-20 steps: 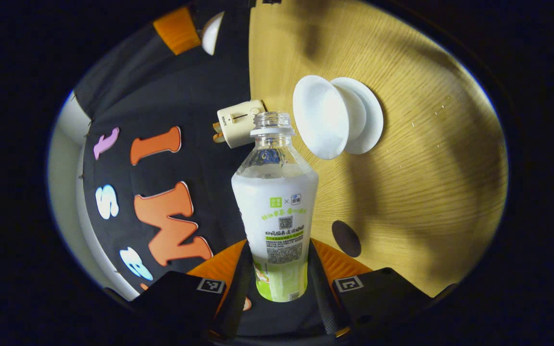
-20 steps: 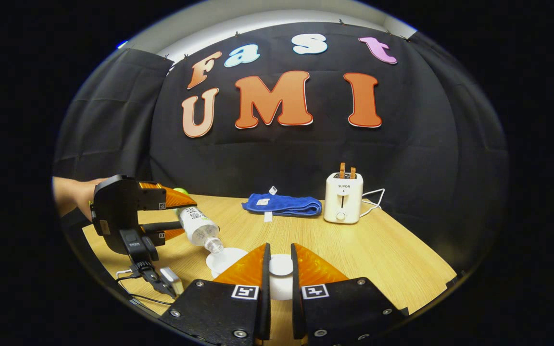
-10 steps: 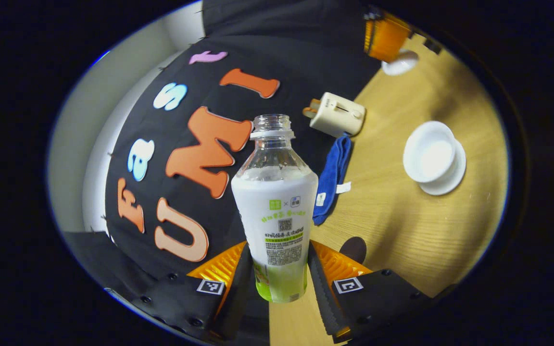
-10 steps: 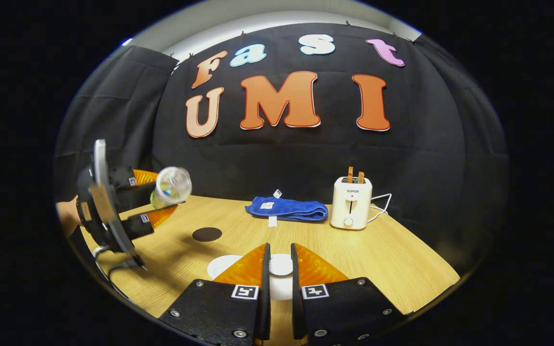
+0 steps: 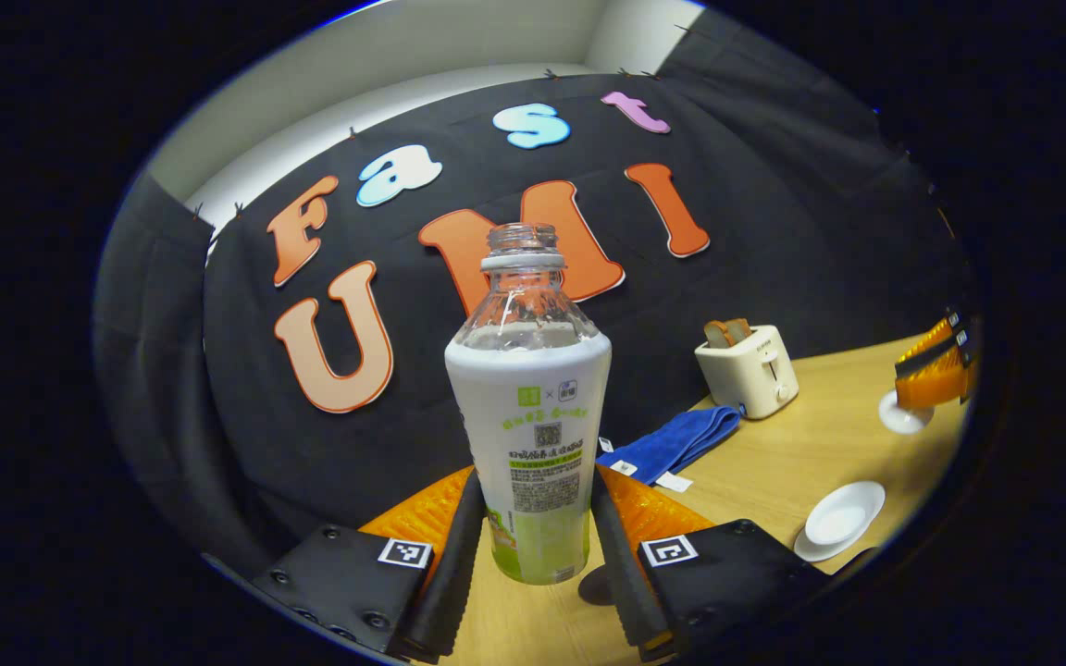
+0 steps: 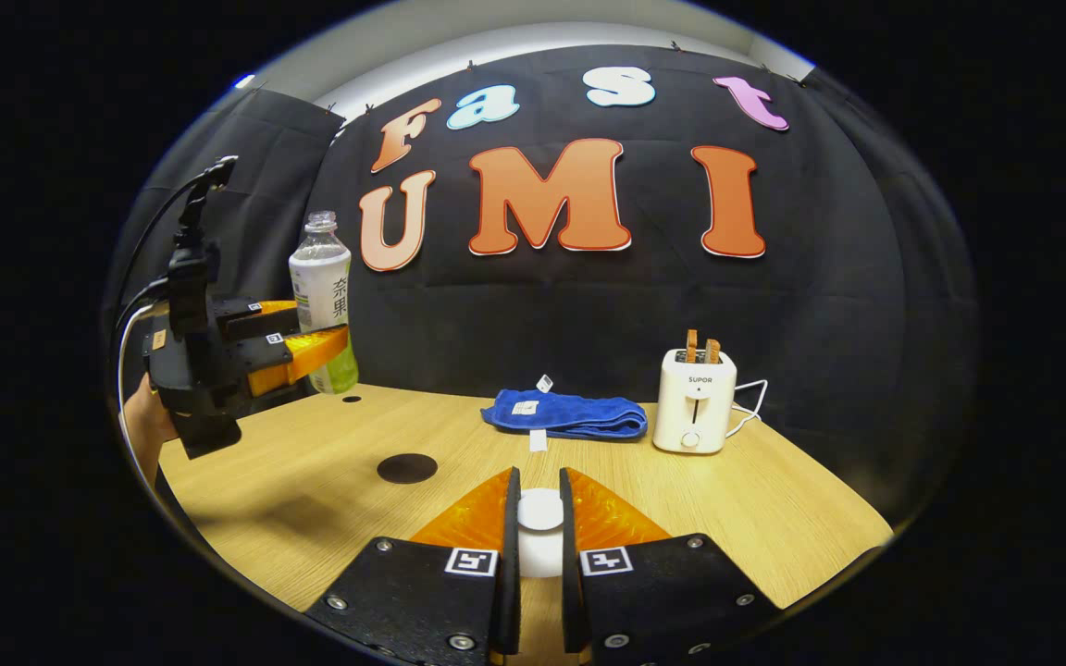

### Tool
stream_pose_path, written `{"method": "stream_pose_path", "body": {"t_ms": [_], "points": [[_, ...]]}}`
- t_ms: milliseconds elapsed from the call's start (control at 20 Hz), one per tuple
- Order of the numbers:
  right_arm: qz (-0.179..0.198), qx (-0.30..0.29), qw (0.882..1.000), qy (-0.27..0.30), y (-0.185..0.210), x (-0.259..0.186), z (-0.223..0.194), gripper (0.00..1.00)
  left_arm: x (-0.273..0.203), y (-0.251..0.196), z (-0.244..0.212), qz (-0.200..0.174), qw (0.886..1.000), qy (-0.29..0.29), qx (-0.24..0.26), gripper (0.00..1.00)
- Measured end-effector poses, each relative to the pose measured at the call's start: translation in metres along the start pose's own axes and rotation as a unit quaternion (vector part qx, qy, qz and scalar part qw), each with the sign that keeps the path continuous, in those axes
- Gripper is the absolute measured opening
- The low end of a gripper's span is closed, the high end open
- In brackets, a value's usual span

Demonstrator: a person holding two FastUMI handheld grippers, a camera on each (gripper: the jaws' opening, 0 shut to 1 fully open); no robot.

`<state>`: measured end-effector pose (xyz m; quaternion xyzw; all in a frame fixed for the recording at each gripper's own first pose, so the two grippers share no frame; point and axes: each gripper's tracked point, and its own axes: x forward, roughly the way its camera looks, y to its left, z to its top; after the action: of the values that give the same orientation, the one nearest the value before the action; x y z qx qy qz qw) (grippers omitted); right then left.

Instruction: Open the teacup lid with one hand, grasp the water bottle and pour water into the teacup with the other hand; after pouring, place the water bottle on the coaster and then close the teacup lid.

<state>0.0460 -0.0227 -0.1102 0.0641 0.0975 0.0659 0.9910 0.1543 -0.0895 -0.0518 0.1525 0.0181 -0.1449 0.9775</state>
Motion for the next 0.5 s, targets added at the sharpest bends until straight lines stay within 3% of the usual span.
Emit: {"method": "stream_pose_path", "body": {"t_ms": [150,200,250,500], "points": [[0.004,0.005,1.000,-0.001,0.003,0.009,-0.001,0.18,0.022,0.000,-0.012,-0.009,0.998,0.003,-0.070,0.67],[0.004,0.007,1.000,-0.001,0.004,0.010,-0.001,0.18,0.028,-0.002,-0.020,-0.012,0.996,0.006,-0.091,0.64],[0.008,0.010,1.000,0.000,0.005,0.013,-0.003,0.18,0.033,-0.008,-0.028,-0.020,0.993,0.009,-0.112,0.67],[0.001,0.005,1.000,0.005,-0.007,0.022,-0.008,0.18,0.048,-0.020,-0.061,-0.031,0.978,0.030,-0.204,0.66]]}}
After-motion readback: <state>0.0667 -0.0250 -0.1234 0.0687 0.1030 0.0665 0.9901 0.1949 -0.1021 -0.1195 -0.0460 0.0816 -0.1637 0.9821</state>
